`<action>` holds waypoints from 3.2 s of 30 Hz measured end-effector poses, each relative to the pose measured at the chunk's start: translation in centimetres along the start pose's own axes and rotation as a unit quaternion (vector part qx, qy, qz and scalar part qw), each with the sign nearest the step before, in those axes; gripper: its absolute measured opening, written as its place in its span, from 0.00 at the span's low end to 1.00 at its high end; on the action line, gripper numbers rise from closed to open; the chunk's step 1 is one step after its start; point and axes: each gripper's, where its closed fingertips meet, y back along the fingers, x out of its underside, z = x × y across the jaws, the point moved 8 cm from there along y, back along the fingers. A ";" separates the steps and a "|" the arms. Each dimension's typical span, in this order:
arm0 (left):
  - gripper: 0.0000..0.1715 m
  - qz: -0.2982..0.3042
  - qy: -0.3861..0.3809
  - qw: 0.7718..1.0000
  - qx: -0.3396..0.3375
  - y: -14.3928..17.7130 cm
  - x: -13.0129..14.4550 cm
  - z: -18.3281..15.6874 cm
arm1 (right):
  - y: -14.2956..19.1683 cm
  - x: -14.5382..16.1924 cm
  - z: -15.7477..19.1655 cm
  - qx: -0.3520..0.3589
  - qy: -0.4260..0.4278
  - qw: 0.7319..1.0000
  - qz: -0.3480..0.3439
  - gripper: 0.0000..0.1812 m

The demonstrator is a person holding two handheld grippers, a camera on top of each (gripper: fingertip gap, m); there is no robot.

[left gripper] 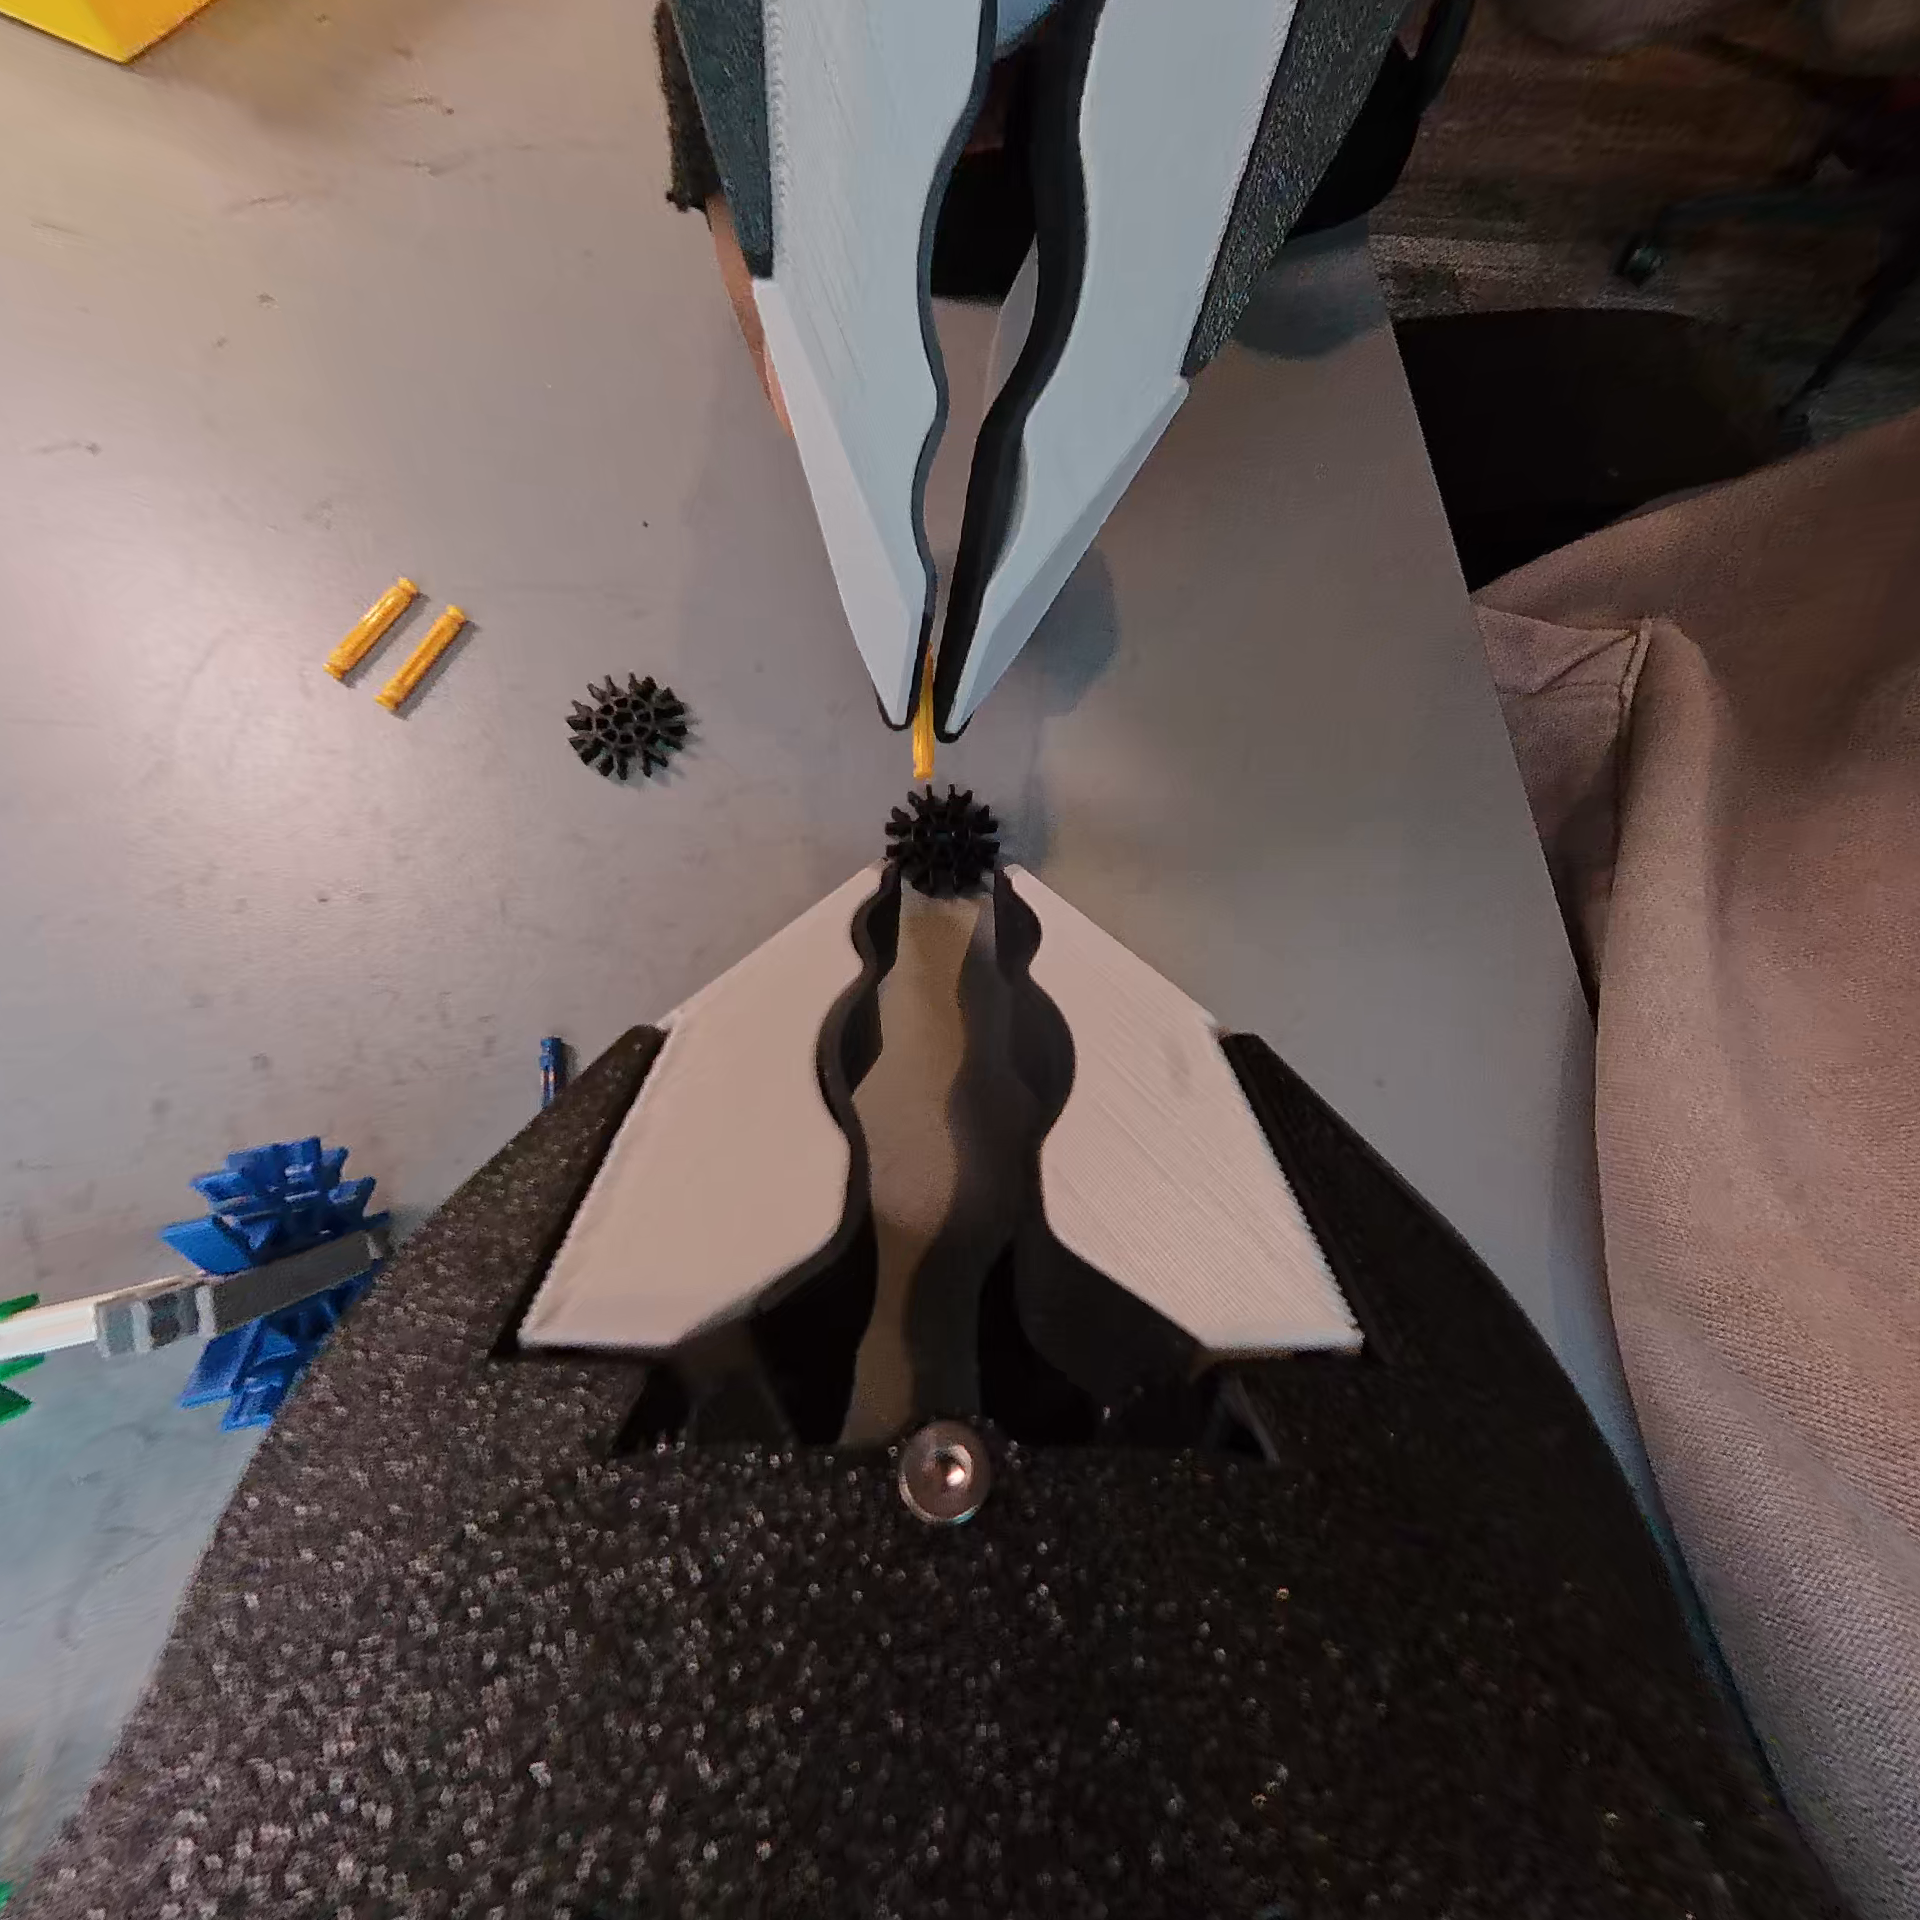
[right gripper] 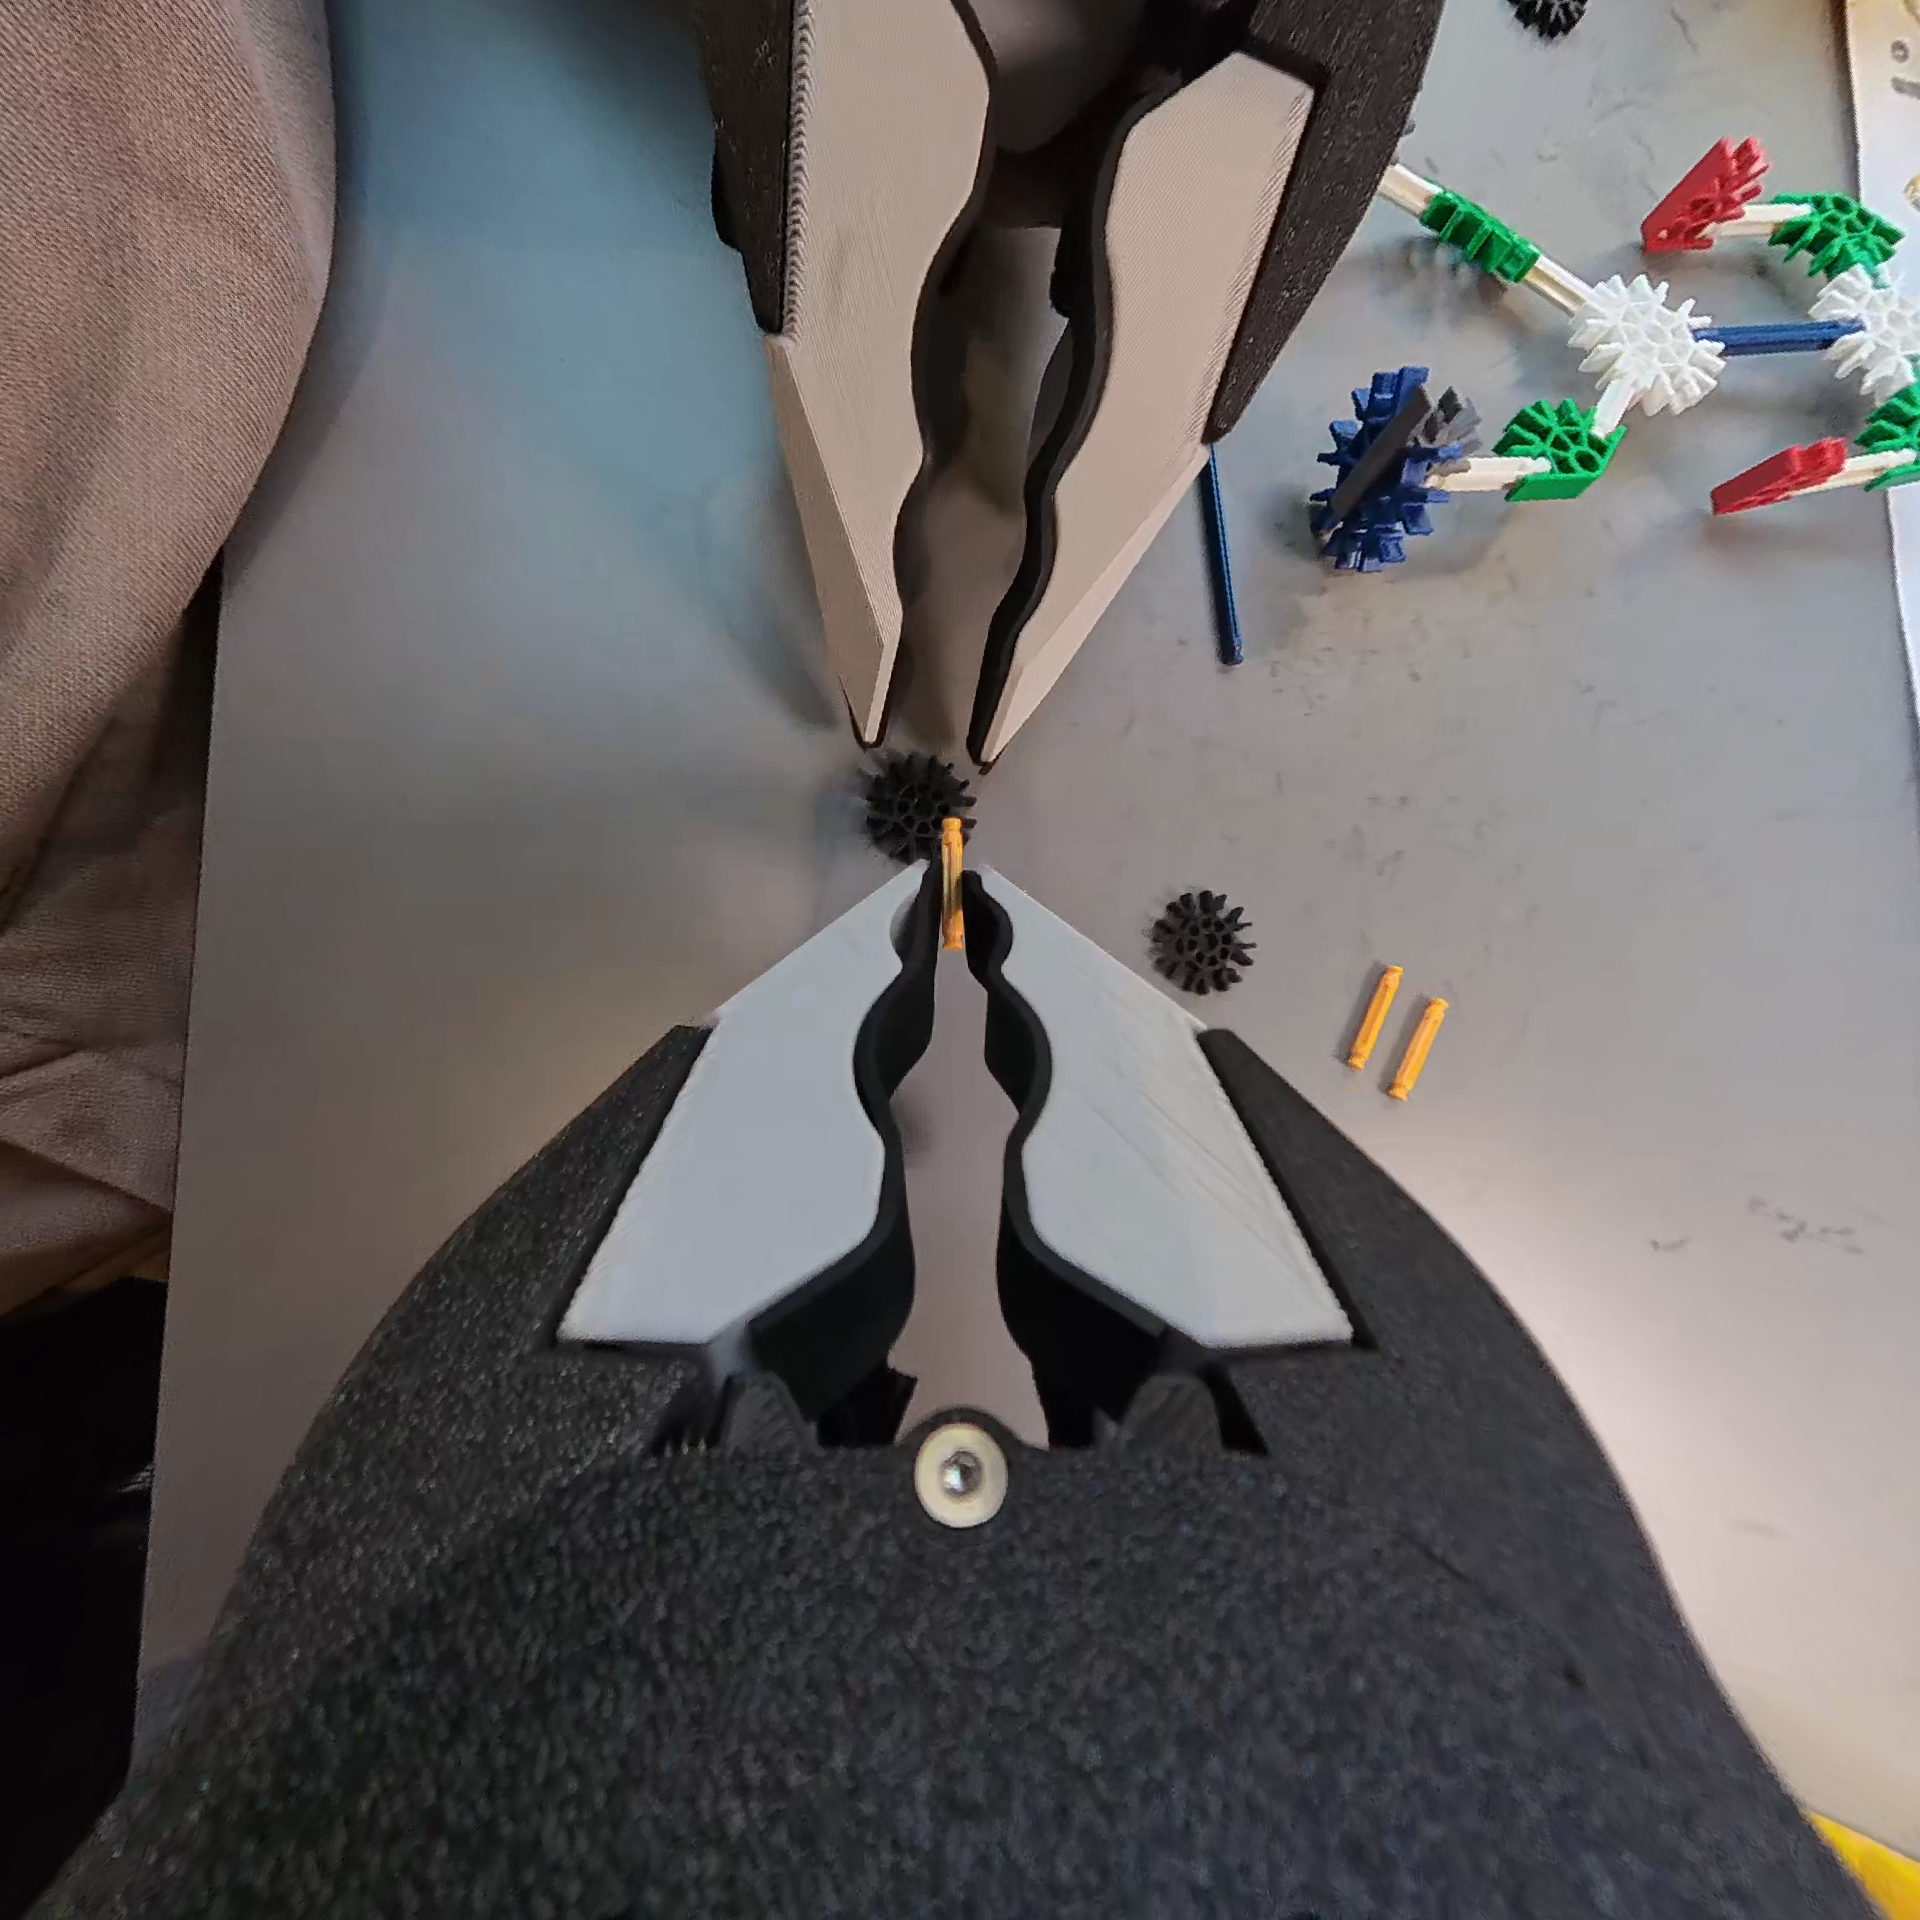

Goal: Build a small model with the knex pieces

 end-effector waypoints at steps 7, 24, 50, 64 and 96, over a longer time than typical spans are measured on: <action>0.08 0.004 -0.012 1.000 -0.006 -0.4 -0.2 -0.2 | -0.2 0.5 0.4 -0.001 -0.008 1.000 0.006 0.01; 0.13 0.013 -0.020 0.999 -0.023 -0.6 -0.4 -0.1 | -0.8 0.6 0.7 0.004 -0.012 1.000 0.018 0.01; 0.12 0.007 -0.018 0.999 -0.036 0.0 -0.4 -0.3 | -0.8 1.2 -0.1 -0.046 -0.101 0.994 0.011 0.03; 0.12 -0.160 -0.016 0.986 -0.053 3.5 -2.5 -0.3 | 2.3 -2.3 0.5 -0.021 -0.248 0.941 -0.230 0.09; 0.03 -0.006 -0.004 1.000 -0.013 0.0 0.0 -0.9 | -1.6 -0.8 1.8 -0.004 -0.152 0.988 -0.007 0.08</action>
